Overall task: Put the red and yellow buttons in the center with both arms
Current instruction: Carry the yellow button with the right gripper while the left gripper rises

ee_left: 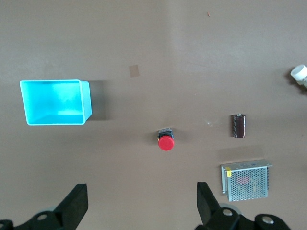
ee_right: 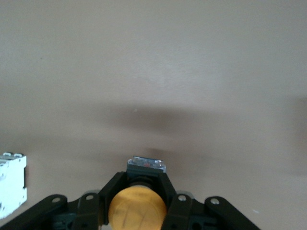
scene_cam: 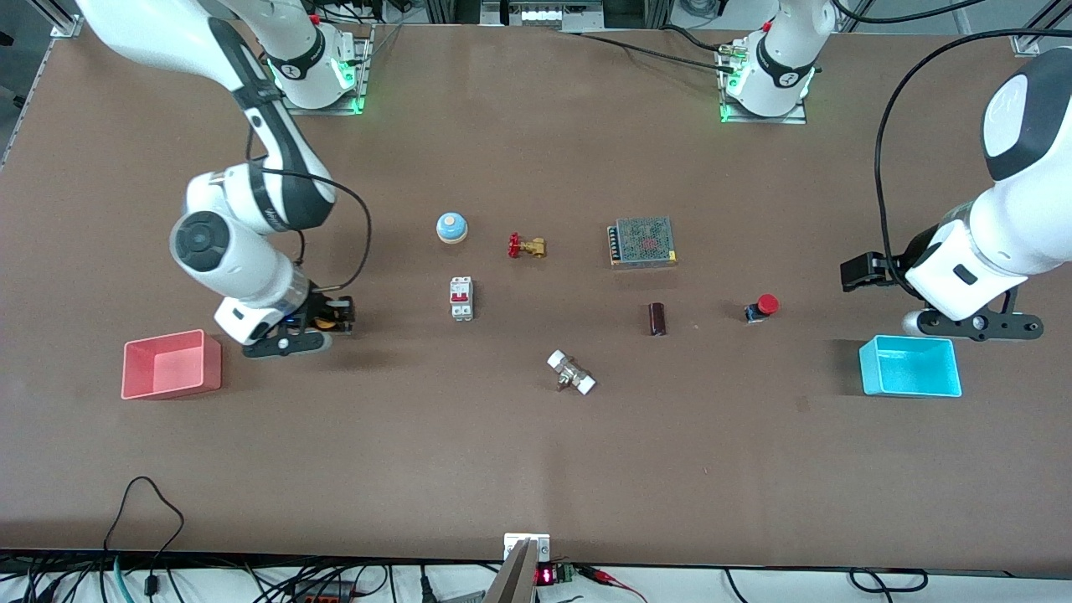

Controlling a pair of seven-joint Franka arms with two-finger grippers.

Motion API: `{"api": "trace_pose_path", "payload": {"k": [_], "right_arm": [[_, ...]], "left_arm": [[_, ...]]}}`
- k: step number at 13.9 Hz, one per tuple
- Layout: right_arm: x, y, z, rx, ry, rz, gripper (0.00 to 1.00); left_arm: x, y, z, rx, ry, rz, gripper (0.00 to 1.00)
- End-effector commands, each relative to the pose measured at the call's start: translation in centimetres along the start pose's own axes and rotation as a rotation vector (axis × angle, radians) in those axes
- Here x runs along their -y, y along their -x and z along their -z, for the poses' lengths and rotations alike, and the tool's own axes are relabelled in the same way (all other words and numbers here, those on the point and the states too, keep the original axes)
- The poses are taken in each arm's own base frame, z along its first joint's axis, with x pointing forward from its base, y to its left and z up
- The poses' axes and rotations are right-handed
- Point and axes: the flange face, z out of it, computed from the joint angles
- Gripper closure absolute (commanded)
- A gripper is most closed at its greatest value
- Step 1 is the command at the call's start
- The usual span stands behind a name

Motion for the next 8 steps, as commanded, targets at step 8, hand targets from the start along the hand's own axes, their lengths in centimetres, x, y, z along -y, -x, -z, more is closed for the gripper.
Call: {"api": "trace_pose_path", "payload": {"k": [8], "right_arm": [[2.3,0.6,-5.0,-0.001,-0.006,0.016,0.61]], "left_arm": [[1.6,7.5,3.3,-0.215,0.001,-0.073,0.00]]}}
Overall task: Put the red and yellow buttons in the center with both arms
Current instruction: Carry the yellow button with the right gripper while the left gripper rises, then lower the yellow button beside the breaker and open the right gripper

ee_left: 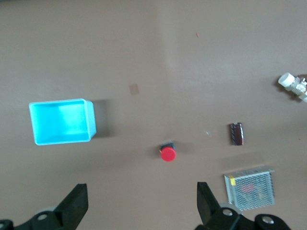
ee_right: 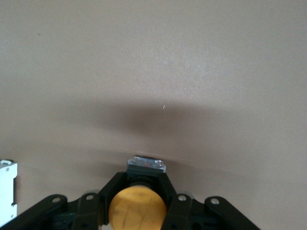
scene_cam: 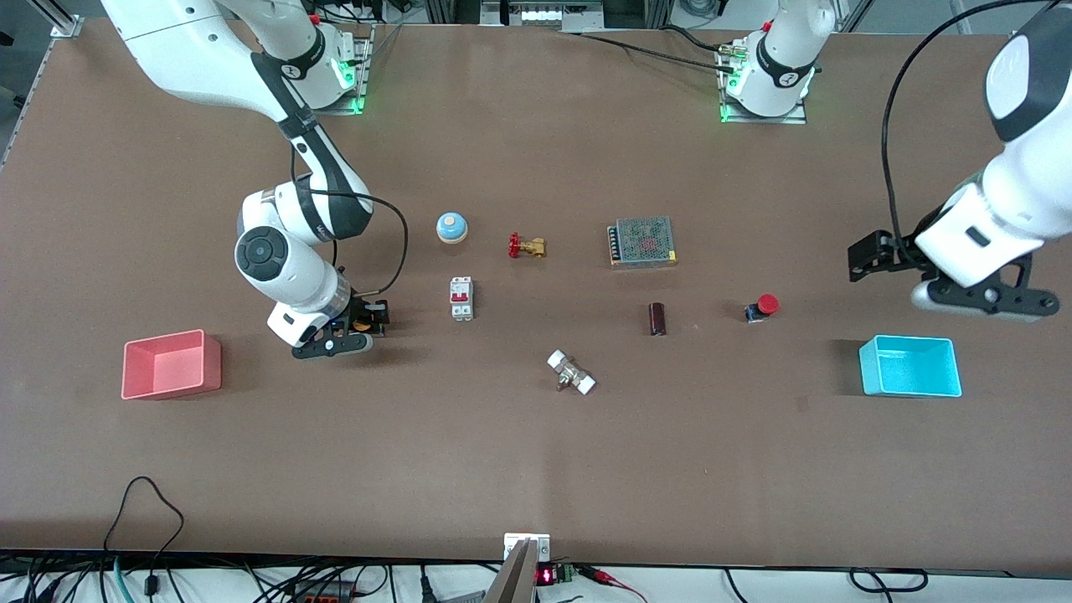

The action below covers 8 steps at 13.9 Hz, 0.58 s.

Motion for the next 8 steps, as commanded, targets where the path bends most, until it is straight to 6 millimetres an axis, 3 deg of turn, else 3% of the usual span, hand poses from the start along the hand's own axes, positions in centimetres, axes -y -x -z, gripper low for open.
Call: {"api": "trace_pose_path", "payload": {"k": [1,4,5,7,8], "right_arm": [[0.2,0.0,-0.1,-0.010,0.006,-0.009,0.56],[0.0,-0.3,0.5,-0.021,0.005,-0.005,0.36],[-0.1,-0.6,1.2,-0.032,0.005,-0.003,0.21],[-1.3,-1.3,4.1,-0.060,0.003,-0.019,0.00],[-3.1,-1.4,6.5,-0.062,0.006,-0.046,0.00]], "left_arm": [[0.7,3.7,1.4,-0.048,0.002,-0.027,0.00],[1.1,3.0,0.9,-0.028,-0.021,-0.029,0.00],[1.0,2.9,1.0,-0.029,-0.025,-0.035,0.00],[1.1,2.9,1.0,-0.029,-0.026,-0.035,0.00],[1.0,2.8,1.0,-0.029,-0.025,-0.036,0.00]]}}
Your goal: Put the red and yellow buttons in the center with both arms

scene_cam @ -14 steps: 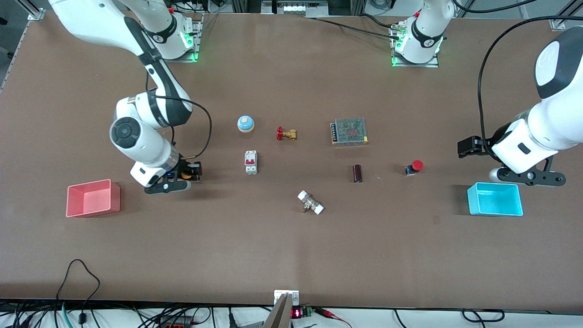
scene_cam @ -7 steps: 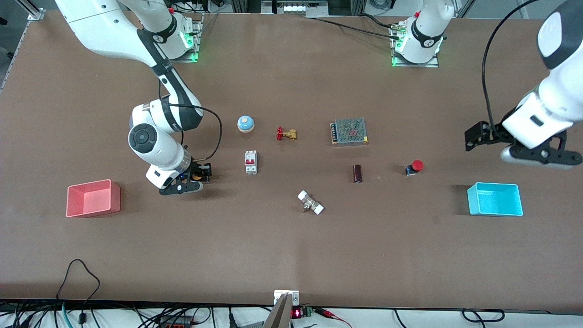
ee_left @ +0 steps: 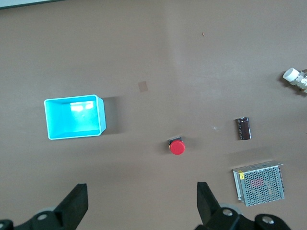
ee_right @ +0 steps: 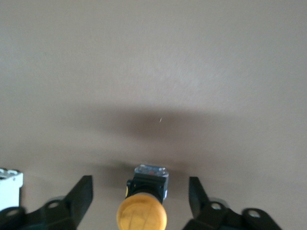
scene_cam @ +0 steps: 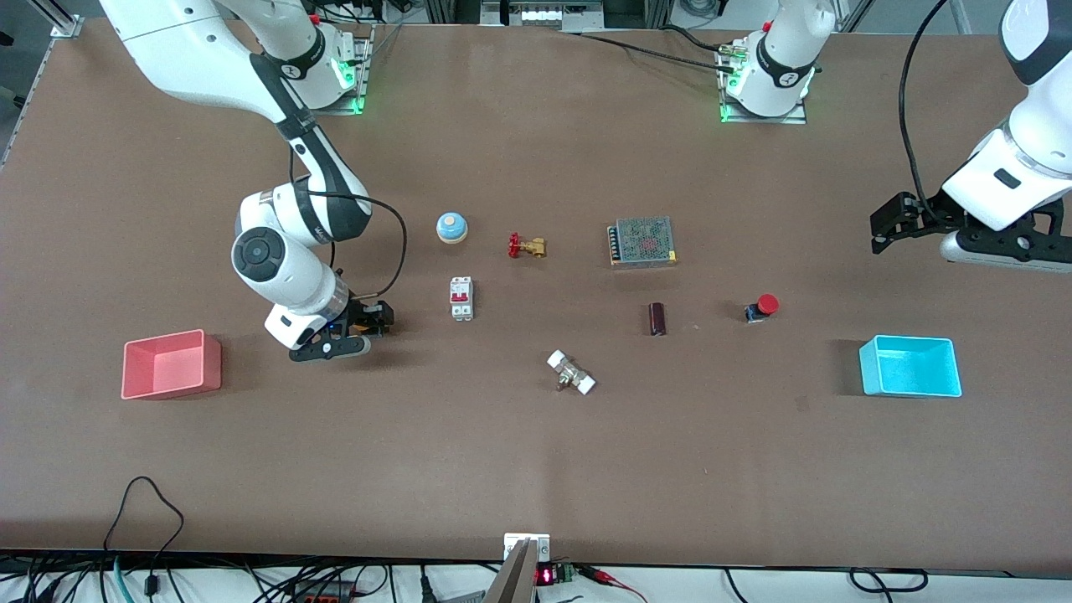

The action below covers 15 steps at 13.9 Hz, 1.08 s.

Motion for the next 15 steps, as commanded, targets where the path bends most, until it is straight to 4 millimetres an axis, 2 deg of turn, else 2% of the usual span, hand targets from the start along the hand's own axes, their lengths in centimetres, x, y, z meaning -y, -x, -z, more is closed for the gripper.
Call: {"api": "trace_pose_path", "payload": {"k": [1,2,4,6,8,11,12,15], "right_arm": [[-3.6,-0.6,6.9,-0.006,0.013,-0.055,0.00],[-4.6,-0.9,10.4,0.019,0.023,-0.069,0.00],[-6.6,-1.2,16.1,0.064,0.035,-0.055,0.00],[-9.0,0.3,22.4,0.068,0.053,-0.084,0.00],[-13.3,2.4,27.5,0.065,0.056,-0.129,0.00],[-17.3,4.5,33.4,0.048,0.031,-0.167,0.00],[-17.8,5.7,35.0,0.057,0.032,-0.174,0.00],[-16.7,6.3,37.0,0.085,0.042,-0.159,0.00]], "left_arm": [[0.0,0.0,0.1,-0.007,-0.012,-0.029,0.00],[-0.1,0.1,0.1,0.005,-0.010,-0.031,0.00],[0.0,0.2,0.0,0.012,-0.009,-0.031,0.00],[0.0,0.3,0.1,0.012,-0.008,-0.030,0.00],[0.0,0.3,0.2,0.012,-0.008,-0.030,0.00],[0.1,0.4,0.1,0.024,-0.004,-0.028,0.00],[0.1,0.5,0.1,0.025,-0.004,-0.026,0.00],[0.1,0.5,0.0,0.028,-0.004,-0.026,0.00]]}}
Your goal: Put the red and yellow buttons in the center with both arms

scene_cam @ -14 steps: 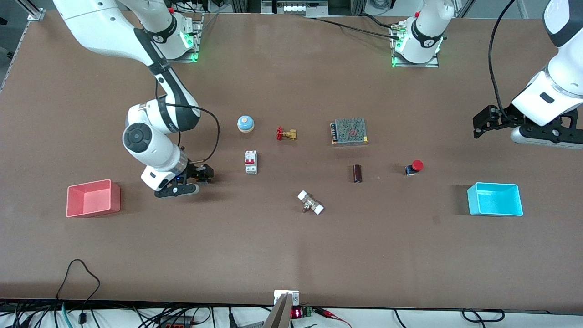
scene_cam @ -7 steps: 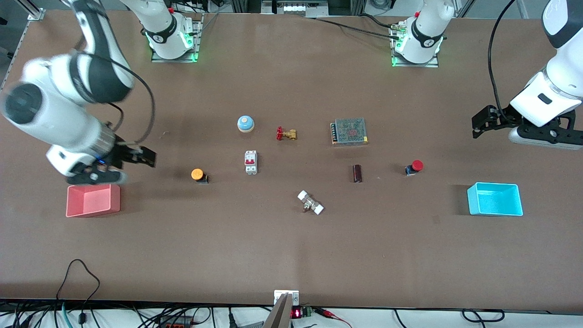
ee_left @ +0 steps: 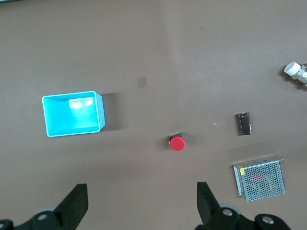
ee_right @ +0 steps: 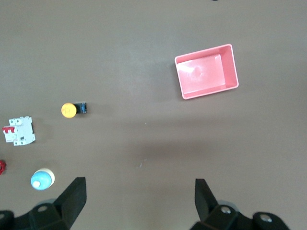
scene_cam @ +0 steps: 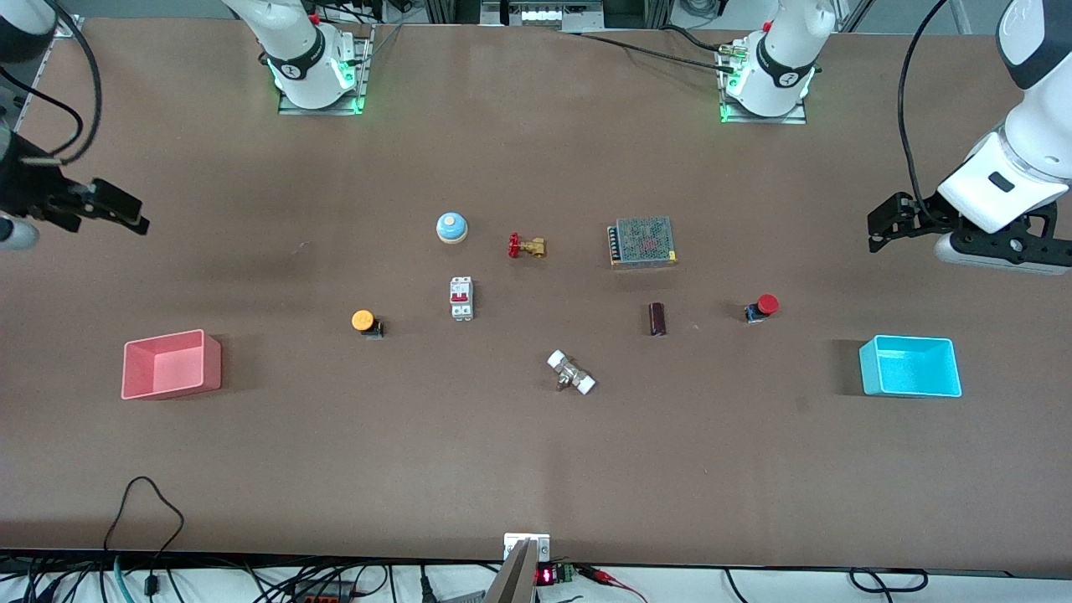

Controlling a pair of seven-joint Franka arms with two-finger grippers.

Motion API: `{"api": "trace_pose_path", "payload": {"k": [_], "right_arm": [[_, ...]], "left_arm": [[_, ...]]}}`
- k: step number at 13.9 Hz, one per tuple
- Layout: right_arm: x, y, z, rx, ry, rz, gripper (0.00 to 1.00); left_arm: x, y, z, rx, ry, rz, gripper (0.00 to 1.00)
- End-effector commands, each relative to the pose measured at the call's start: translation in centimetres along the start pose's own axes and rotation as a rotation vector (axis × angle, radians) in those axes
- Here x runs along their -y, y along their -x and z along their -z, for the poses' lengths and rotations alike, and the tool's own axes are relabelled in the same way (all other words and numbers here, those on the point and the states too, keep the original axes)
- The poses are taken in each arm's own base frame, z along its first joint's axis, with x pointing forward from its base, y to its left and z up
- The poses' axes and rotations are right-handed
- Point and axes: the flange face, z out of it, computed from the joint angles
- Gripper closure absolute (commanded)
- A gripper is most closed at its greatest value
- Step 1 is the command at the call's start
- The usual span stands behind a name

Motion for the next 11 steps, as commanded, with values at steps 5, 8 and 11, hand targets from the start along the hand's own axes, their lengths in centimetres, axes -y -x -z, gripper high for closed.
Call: {"api": "trace_pose_path", "payload": {"k": [5,8,11], "right_arm": [[2.4,-0.9,1.3,0.039,0.011,0.045,0.00],[2.5,-1.1,1.1,0.042,0.014,0.052,0.00],[2.4,-1.1,0.9,0.050,0.016,0.047,0.00]], "left_arm": [[0.1,0.5,0.3,0.014,-0.003,-0.018,0.00],[0.1,0.5,0.3,0.017,-0.003,-0.019,0.00],[0.1,0.4,0.3,0.017,-0.004,-0.018,0.00]]}}
